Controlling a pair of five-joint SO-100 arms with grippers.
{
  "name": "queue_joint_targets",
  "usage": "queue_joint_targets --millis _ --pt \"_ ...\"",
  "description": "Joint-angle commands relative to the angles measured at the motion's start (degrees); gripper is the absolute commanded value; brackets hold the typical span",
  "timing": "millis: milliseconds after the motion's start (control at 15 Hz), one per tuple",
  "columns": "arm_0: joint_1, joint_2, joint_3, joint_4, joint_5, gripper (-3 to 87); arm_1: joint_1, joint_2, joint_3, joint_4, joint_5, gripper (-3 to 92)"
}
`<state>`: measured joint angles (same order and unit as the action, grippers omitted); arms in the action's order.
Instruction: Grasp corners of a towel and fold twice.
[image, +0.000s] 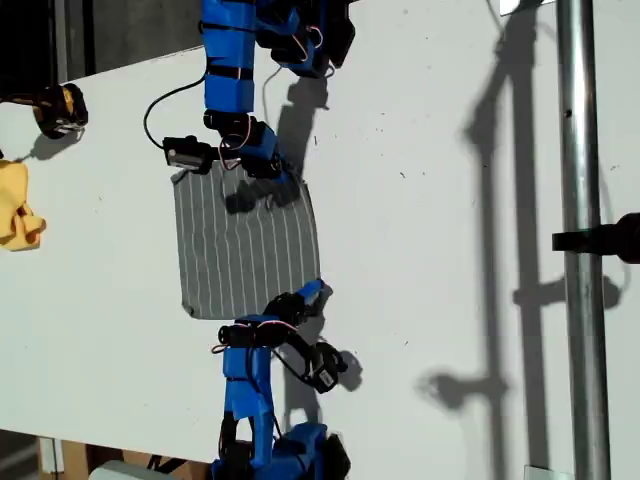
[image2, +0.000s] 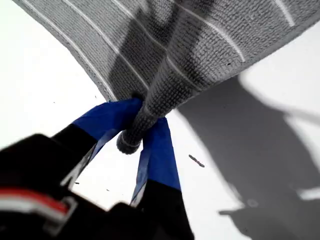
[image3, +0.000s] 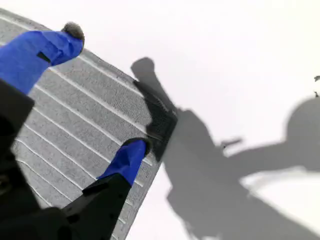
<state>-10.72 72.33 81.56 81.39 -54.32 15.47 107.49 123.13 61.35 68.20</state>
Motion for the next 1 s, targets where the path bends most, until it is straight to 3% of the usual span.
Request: queue_joint_targets --millis 0,933 --pt "0.7 -3.0 -2.8 -1.0 0.4 35.8 -0.1 1.8 -1.1 -0.4 -0.3 -0.2" --pt "-5.0 -12.8 -9.0 0.7 1.1 31.7 -0.1 2.2 -1.0 -0.1 -0.3 -0.2"
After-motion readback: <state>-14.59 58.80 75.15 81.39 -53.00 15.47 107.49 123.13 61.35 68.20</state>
